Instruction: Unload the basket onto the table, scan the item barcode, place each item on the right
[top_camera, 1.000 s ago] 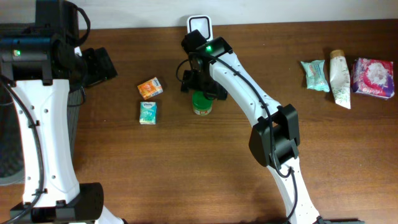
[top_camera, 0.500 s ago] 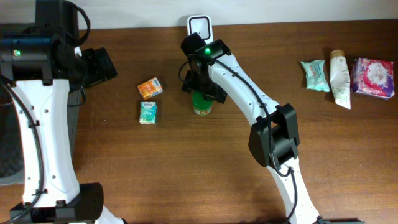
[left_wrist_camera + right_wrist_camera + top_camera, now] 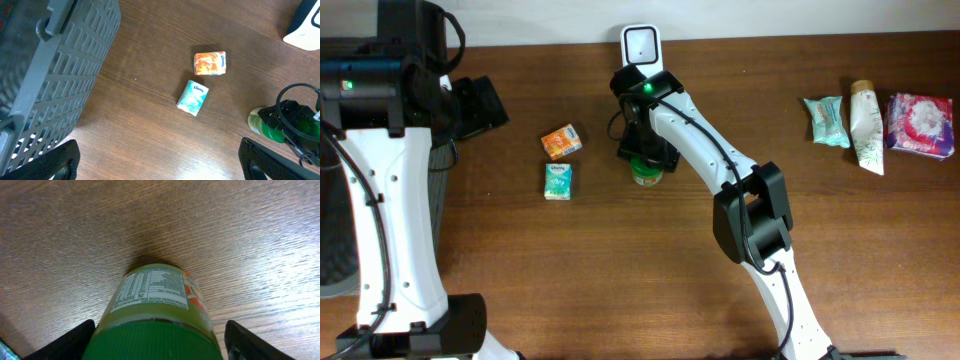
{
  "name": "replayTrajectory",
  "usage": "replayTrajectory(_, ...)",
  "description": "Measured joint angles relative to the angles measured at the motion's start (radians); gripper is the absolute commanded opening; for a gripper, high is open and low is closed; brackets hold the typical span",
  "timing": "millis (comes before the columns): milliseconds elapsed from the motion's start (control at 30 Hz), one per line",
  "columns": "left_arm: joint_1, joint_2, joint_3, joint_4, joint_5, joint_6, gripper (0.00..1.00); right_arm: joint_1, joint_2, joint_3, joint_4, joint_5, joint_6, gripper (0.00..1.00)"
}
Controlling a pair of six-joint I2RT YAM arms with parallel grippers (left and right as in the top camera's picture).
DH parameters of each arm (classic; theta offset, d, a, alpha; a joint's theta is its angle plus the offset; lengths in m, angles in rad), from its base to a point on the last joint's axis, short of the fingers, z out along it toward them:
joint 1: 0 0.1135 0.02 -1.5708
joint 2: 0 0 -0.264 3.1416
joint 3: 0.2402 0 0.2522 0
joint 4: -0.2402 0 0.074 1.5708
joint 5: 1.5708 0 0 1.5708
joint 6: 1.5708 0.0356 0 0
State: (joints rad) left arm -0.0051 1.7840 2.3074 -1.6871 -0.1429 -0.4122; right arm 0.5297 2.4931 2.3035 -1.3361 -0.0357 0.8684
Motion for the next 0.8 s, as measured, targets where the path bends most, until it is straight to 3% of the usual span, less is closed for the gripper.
replayTrajectory(467,0.000,0.000,0.000,0.000,0.000,0.000,0.99,-0.025,0.000,0.000,-0.061,-0.042,-0.072,0.69)
replayTrajectory(533,0.000,0.000,0.000,0.000,0.000,0.000,0.99,-0.025,0.000,0.000,-0.059,-0.042,-0.154,0.85)
replayTrajectory(600,0.000,0.000,0.000,0.000,0.000,0.000,0.99,-0.025,0.000,0.000,-0.065,-0.041,-0.244,0.91)
replayTrajectory(733,0.000,0.000,0.000,0.000,0.000,0.000,0.99,-0.025,0.000,0.036,-0.103,-0.040,-0.386,0.92)
replayTrajectory(800,0.000,0.000,0.000,0.000,0.000,0.000,0.99,-0.025,0.000,0.037,-0.104,-0.033,-0.408,0.88)
